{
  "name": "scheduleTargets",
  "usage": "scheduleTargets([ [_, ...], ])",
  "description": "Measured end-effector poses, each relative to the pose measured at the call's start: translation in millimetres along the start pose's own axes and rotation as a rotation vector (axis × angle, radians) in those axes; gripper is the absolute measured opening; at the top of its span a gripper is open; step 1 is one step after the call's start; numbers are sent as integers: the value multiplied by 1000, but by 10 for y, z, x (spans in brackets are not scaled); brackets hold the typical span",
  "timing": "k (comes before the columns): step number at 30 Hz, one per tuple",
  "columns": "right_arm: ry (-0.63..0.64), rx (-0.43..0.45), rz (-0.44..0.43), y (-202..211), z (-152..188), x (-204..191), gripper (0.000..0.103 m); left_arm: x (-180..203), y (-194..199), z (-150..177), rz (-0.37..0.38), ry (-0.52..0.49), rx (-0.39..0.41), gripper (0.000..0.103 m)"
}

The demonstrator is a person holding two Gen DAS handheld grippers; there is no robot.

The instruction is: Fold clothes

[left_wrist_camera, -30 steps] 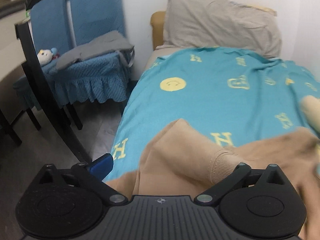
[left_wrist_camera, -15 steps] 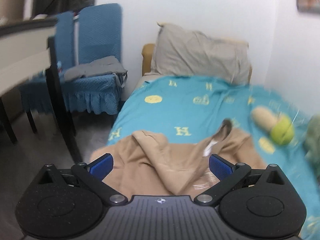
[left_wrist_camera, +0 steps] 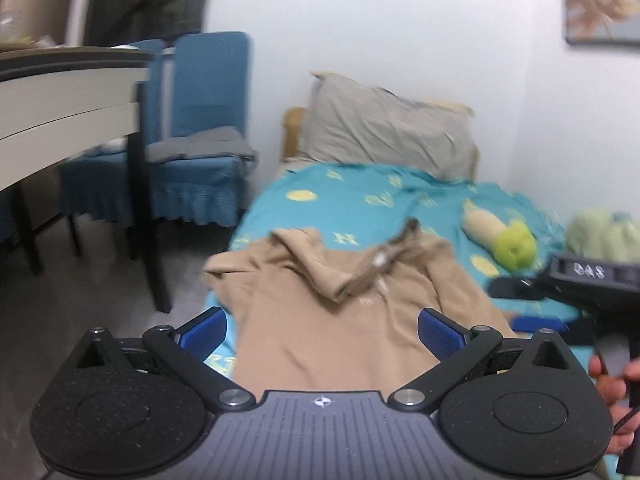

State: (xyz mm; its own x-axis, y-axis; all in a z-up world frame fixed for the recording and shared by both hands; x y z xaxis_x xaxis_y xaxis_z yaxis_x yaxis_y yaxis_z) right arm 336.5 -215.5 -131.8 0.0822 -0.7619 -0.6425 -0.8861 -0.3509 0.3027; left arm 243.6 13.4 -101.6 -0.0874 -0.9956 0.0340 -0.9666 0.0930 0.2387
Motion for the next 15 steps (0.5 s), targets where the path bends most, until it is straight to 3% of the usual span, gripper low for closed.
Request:
scheduleTargets([
  [7,115,-48,-66,-276,319,-196,73,-157,-230,40,-37,24,64,103],
  [12,250,-101,-64,-772,594,-409,50,-531,-335,52,-108,98,78,103],
  [15,361,-134,-52,-1148,808,-550,50,-763,-356,71,-150,170,64,103],
])
Point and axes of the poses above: each gripper's, at about its wrist camera, not at the fingertips, and y roughly against the way its jaws point, x to its right, z to its underside, the point moved 9 cm from there along -y, roughly the way its jaws point, and after that the axes turned 15 degrees about x, right-handed, at the moved point
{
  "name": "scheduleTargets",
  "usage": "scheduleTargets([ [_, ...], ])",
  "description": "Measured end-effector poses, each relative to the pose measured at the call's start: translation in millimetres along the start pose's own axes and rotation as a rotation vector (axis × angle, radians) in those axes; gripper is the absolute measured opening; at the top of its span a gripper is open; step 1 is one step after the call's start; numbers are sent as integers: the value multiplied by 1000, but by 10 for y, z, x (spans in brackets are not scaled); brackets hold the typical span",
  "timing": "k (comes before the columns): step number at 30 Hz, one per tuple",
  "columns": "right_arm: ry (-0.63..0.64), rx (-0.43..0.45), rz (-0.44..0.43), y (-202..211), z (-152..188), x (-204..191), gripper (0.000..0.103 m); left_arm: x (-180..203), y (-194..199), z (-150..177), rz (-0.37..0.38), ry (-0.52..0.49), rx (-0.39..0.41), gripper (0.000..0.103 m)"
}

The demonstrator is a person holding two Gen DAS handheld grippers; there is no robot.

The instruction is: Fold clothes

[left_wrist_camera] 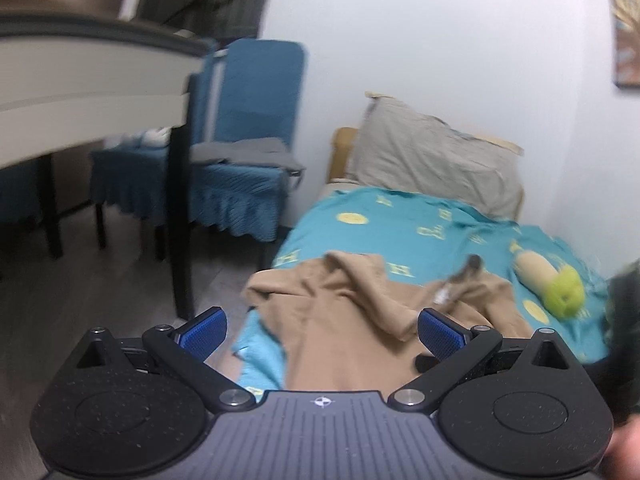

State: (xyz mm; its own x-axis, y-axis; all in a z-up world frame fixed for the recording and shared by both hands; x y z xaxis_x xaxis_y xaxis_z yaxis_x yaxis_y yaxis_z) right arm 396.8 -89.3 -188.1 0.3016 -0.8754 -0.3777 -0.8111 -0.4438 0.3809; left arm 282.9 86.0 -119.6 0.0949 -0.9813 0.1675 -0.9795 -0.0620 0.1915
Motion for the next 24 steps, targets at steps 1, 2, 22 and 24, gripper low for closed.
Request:
scheduleTargets([
  [1,35,-24,16,-153,60,-31,49,-65,-14,7,-12,22,-9,103],
  [2,55,-44,33,-291,99,-51,42,-124,-27,24,-27,38,-19,103],
  [22,271,113,229,-1920,-1179,309,42,-239,-410,499,-89,0,-123,103],
  [24,249,122,203,-1696,-1171,334,85,-183,-421,506,-80,-19,-119,103],
])
Point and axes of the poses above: each gripper's, at about its wrist camera, not at the fingertips, and y roughly against the way its jaws point, x to its right, z to its underside, the point moved 9 cm from there along -y, roughly the way its jaws point, and after that the axes turned 15 degrees about x, right-handed, at the moved point
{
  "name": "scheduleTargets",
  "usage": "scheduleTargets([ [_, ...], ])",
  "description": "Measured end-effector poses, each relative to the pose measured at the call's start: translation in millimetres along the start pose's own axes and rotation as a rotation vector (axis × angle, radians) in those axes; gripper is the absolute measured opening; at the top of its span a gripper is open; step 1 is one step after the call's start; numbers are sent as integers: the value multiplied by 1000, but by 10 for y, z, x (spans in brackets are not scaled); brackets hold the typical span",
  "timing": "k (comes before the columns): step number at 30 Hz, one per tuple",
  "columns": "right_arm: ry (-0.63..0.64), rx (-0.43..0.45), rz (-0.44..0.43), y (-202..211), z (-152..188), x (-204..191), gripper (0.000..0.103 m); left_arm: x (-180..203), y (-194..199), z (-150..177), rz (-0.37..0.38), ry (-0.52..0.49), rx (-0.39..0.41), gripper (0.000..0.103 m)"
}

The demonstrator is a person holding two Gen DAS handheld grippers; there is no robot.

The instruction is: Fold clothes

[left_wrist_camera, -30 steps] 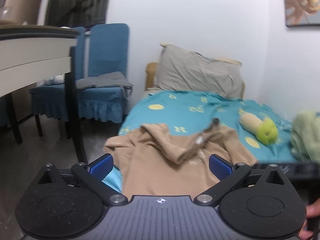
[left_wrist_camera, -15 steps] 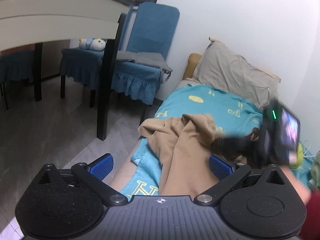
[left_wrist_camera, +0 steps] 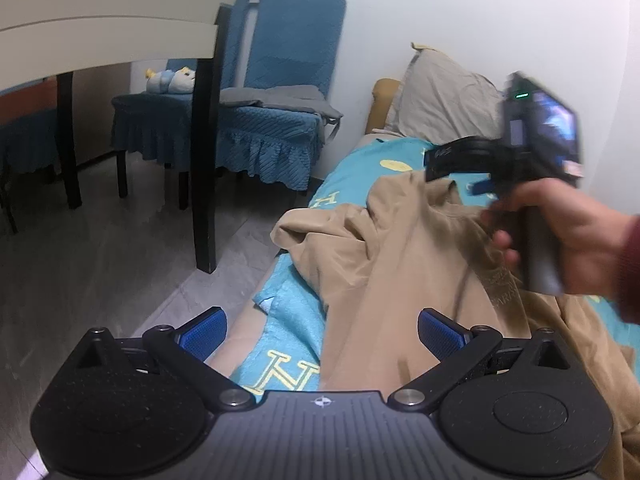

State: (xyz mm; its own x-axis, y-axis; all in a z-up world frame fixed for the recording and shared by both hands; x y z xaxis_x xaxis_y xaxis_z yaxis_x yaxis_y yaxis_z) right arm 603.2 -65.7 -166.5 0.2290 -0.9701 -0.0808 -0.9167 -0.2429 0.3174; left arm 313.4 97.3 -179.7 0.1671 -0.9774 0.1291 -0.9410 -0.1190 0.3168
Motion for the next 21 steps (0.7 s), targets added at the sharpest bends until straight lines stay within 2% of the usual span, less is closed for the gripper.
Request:
scheduleTargets([
  [4,-84,9,-21,754,-5,241,86,107,55,-57,17,-38,32,103],
  [6,-144,9,0,1251,41,425,86,149,105,-84,29,-32,42,103],
  [9,-236,-17,73,2021,216,787,86,214,187,-101,51,-1,34,103],
  [11,-281,-72,118,2435,410,1030,86,269,252,-111,62,4,36,103],
  [14,-318,-145,179,2810,588,1328,76,392,357,-106,91,1,39,103],
  [18,-408,-185,128,2816,733,1433,74,562,476,-26,130,-26,39,103],
  [21,-431,-279,100,2674,970,1428,59,647,503,16,144,-60,43,103],
])
Point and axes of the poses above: each gripper's, at about its wrist camera, not at the fingertips, and y roughly against the way its jaws point, x to its right, z to its underside, the point moved 9 cm from there along -y, roughly the way its jaws point, and after that the axes turned 15 degrees about x, right-handed, at the moved point
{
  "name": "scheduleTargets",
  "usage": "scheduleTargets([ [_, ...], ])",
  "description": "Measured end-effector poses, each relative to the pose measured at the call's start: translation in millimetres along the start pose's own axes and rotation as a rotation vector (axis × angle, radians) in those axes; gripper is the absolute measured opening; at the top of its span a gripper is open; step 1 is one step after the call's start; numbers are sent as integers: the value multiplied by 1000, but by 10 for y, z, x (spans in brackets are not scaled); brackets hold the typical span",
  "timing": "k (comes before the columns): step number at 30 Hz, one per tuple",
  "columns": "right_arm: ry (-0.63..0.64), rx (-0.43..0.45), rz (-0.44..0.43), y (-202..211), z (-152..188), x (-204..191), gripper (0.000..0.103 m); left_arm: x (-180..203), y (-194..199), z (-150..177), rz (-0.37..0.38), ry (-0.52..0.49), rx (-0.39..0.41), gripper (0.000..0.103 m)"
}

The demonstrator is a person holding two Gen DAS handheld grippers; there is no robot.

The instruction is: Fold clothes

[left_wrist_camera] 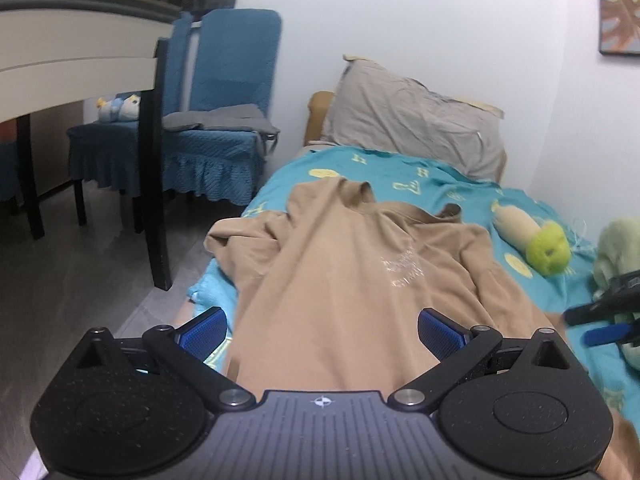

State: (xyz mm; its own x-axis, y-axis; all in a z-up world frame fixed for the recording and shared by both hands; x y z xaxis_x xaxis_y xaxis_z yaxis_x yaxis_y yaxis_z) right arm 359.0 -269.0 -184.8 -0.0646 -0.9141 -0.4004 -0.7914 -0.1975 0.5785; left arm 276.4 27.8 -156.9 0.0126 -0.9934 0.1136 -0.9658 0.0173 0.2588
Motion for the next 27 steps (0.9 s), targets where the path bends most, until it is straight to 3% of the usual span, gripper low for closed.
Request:
scheduleTargets([
  [4,2,-80,-24,-125,221,25,34,9,-19,5,-6,-19,15,103],
  [5,42,-82,-21,-129,239,7,16,0,-32,14,-9,-19,13,103],
  [6,83,-77,-15,-126,238,-5,8,-15,-45,28,-11,-17,7,103],
  [9,91,-43,-14,-102,113,15,6,-56,-99,70,-19,4,-20,103],
  [12,120,95,38,-20,-312,94,5,-104,-108,82,-19,35,-31,103],
  [17,41,393,198,123,-1279,610,5,-143,-115,84,-21,71,-33,103],
  [21,35,631,359,147,-1661,1155,8,-112,-179,147,-27,57,-46,103],
  [25,-150,556,302,-9,-1531,1448,14,-61,-253,209,-28,26,-64,102],
  [26,-196,536,286,-44,-1496,1515,29,-48,-261,212,-27,16,-63,102],
  [27,-243,512,261,-51,-1409,1514,56,-38,-265,217,-27,8,-62,102],
])
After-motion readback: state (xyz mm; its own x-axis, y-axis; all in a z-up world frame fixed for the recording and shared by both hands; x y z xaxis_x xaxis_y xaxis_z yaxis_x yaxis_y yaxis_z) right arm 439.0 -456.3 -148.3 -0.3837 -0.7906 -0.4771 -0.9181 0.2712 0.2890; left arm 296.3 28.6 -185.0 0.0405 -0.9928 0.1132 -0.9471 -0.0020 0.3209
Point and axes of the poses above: each gripper's, at about its wrist camera, not at the fingertips, and y roughly against the way its jaws point, x to its right, z to its underside, the point moved 9 cm from there along -y, roughly the way its jaws point, and after that the axes turned 15 degrees about x, right-handed, at the moved point
